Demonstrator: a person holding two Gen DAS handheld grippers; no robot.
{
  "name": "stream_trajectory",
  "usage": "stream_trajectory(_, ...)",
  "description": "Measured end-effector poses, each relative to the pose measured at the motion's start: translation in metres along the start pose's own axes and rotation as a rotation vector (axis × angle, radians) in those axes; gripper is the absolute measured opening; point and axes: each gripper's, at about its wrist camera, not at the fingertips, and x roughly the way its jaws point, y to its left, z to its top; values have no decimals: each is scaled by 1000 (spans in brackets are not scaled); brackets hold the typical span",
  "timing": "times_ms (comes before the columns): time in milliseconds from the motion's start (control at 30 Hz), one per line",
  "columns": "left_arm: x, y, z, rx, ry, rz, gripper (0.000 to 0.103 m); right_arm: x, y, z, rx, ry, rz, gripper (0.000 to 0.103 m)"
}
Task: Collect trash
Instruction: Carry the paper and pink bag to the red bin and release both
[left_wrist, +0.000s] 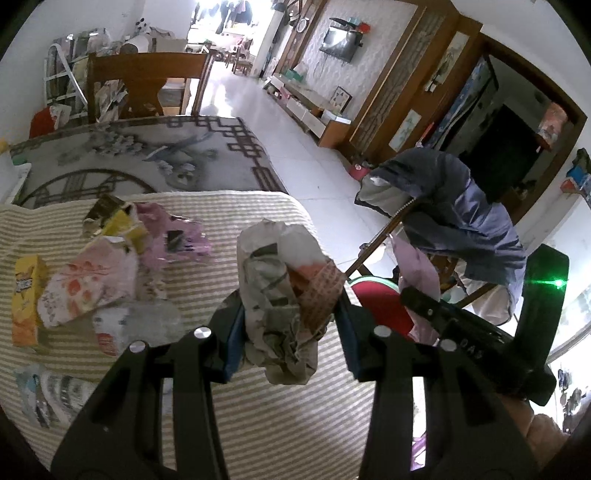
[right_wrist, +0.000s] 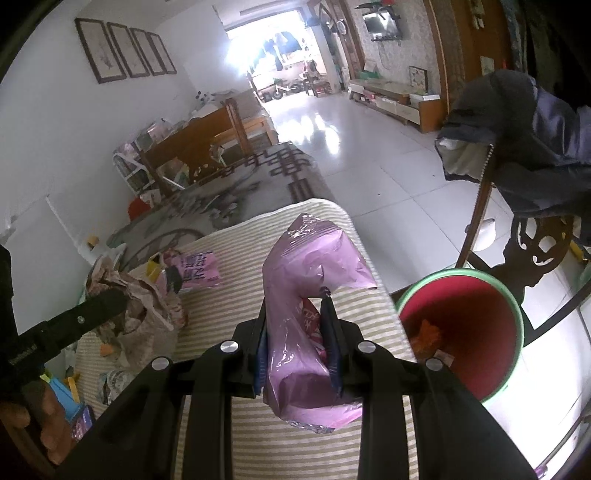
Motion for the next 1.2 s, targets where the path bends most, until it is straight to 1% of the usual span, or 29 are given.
stream_trajectory(200, 14, -34, 0, 32, 14, 3, 41, -5, -34, 4, 40, -2, 5, 26)
stream_trajectory(433, 32, -59, -2, 53, 41, -13, 41, -15, -75, 6, 95, -16, -20, 26)
stream_trajectory(567, 51, -75, -3, 74, 75, -43, 41, -22, -103, 5, 141, -21, -47, 26)
stream_trajectory(700, 74, -98, -4, 115, 100, -65, 41, -27, -137, 2, 216, -20, -76, 26)
stream_trajectory(833, 104, -123, -3, 146, 148, -122, 41, -32, -164, 2, 276, -23, -92, 26)
stream_trajectory(1000, 141, -155, -5, 182, 219, -178, 41, -32, -183, -1, 315, -9, -101, 26)
stream_trajectory(1067, 151, -163, -6, 191, 242, -194, 43, -31, -189, -2, 321, -7, -103, 26)
stream_trajectory(1133, 157, -170, -7, 195, 248, -201, 44, -30, -193, -1, 323, -7, -106, 26)
stream_trajectory(1167, 160, -173, -7, 200, 249, -205, 48, -30, -194, -1, 325, -9, -104, 26)
stream_trajectory(1200, 164, -176, -7, 205, 256, -206, 53, -30, -196, 0, 326, -9, -103, 29)
